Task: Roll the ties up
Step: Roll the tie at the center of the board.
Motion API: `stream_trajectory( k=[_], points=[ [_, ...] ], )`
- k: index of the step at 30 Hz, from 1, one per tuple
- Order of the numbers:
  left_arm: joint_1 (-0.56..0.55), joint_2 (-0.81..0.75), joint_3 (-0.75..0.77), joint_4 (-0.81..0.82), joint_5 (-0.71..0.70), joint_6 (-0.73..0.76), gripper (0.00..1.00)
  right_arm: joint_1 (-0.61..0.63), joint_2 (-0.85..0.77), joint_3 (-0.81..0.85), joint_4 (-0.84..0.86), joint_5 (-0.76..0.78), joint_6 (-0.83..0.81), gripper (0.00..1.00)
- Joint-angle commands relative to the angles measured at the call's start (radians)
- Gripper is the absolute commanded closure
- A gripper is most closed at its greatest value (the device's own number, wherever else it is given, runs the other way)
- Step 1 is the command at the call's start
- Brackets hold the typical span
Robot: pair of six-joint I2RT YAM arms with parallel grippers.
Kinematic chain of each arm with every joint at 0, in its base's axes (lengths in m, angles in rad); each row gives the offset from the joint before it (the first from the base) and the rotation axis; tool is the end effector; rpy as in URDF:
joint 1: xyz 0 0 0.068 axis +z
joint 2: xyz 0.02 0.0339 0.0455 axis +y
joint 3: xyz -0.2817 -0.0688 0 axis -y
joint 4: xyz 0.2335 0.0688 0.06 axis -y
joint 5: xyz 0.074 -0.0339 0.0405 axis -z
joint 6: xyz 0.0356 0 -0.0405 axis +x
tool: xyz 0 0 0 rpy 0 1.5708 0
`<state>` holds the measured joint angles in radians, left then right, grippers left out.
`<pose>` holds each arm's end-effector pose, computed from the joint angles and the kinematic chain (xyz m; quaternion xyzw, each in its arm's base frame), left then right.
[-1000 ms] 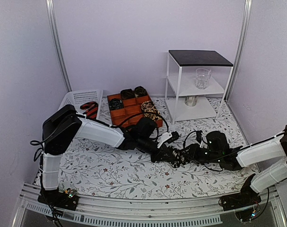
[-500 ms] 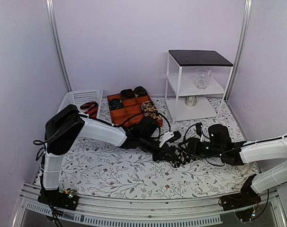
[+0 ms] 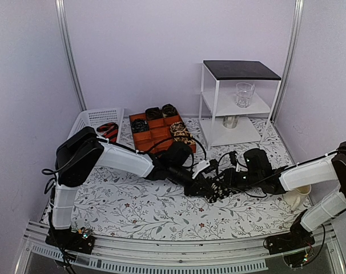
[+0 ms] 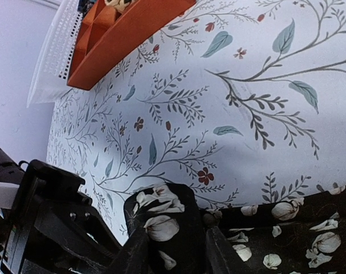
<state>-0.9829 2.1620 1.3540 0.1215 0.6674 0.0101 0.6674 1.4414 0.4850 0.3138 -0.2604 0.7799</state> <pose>0.2371 -0.3955 0.1554 0.5300 0.6841 -0.4507 0.2190 0.1939 0.1644 0.1717 -0.0082 0.8885 0.3809 0.2557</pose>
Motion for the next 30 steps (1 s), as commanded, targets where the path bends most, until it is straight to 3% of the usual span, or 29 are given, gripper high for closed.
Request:
stream_trajectory(
  k=[1,3,10,15,24,25,29,30],
  points=[
    [0.011,-0.019,-0.029,0.059,0.0,-0.009,0.71,-0.002,0.005,-0.03,0.012,-0.036,0.022,0.68],
    [0.012,-0.042,-0.053,0.086,-0.003,-0.022,0.63,-0.003,-0.006,-0.056,0.013,-0.036,0.041,0.69],
    [0.01,-0.107,-0.141,0.124,-0.049,-0.038,0.55,-0.003,-0.001,-0.098,0.027,-0.056,0.077,0.7],
    [0.011,-0.162,-0.248,0.19,-0.135,-0.038,0.44,0.006,0.022,-0.101,0.063,-0.076,0.133,0.7],
    [0.011,-0.331,-0.481,0.285,-0.337,0.025,0.22,0.131,0.132,0.004,0.09,-0.026,0.266,0.71],
    [0.011,-0.339,-0.495,0.286,-0.338,0.035,0.16,0.141,0.142,0.017,0.091,-0.023,0.277,0.71],
    [0.01,-0.341,-0.533,0.307,-0.328,0.042,0.12,0.176,0.155,0.047,0.082,0.007,0.295,0.71],
    [0.01,-0.335,-0.537,0.313,-0.321,0.045,0.05,0.181,0.158,0.049,0.082,0.013,0.299,0.71]
  ],
)
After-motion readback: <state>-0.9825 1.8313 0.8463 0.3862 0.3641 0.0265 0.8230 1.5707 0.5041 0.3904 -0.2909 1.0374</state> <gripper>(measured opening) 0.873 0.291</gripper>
